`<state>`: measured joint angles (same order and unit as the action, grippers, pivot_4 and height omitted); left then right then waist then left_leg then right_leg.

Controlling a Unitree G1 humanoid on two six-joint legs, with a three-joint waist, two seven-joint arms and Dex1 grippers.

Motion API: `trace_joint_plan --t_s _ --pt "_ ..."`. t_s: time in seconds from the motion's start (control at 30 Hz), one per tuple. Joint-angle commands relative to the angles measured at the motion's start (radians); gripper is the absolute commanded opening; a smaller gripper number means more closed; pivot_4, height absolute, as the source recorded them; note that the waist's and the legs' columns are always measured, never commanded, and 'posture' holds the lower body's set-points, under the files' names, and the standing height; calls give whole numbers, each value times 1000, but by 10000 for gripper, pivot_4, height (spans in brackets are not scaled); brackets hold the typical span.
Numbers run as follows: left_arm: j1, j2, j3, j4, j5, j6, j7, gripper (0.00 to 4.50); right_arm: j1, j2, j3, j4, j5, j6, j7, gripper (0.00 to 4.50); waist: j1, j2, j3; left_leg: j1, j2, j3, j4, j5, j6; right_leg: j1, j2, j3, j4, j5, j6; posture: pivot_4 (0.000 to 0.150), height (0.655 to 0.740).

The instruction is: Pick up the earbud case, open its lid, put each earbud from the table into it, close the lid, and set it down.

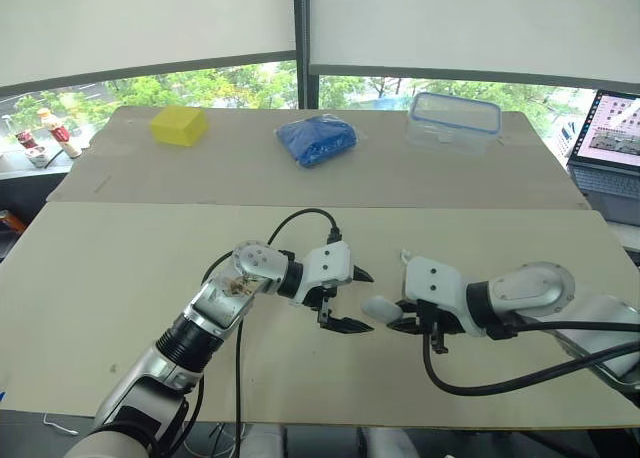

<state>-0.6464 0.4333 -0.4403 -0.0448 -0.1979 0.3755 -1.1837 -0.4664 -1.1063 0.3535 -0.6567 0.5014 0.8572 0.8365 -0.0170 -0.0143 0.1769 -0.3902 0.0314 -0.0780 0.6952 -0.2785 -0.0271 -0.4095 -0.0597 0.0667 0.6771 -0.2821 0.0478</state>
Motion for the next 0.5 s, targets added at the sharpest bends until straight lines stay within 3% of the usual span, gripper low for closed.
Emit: trace_joint_plan --t_s 0.03,0.2,0.47,0.5 --pt "4 -15 7 -9 -9 -9 -1 31587 -7 13 -35 -18 -22 0 17 6728 1 0 0 0 0 0 0 0 0 0 0 0 0 0 0 1500 6859" --pt "16 -30 9 -16 -13 -1 -2 5721 -3 28 -42 -18 -43 3 33 6714 2 0 0 0 0 0 0 0 0 0 0 0 0 0 0 1500 6859" --pt "33 -30 10 -6 -1 -21 -1 5280 11 33 -52 -18 -73 4 54 6575 1 0 0 0 0 0 0 0 0 0 0 0 0 0 0 1500 6859" --pt "39 -27 13 -5 -1 -24 1 5280 17 24 -58 -17 -77 -4 62 11574 1 0 0 0 0 0 0 0 0 0 0 0 0 0 0 1500 6859"
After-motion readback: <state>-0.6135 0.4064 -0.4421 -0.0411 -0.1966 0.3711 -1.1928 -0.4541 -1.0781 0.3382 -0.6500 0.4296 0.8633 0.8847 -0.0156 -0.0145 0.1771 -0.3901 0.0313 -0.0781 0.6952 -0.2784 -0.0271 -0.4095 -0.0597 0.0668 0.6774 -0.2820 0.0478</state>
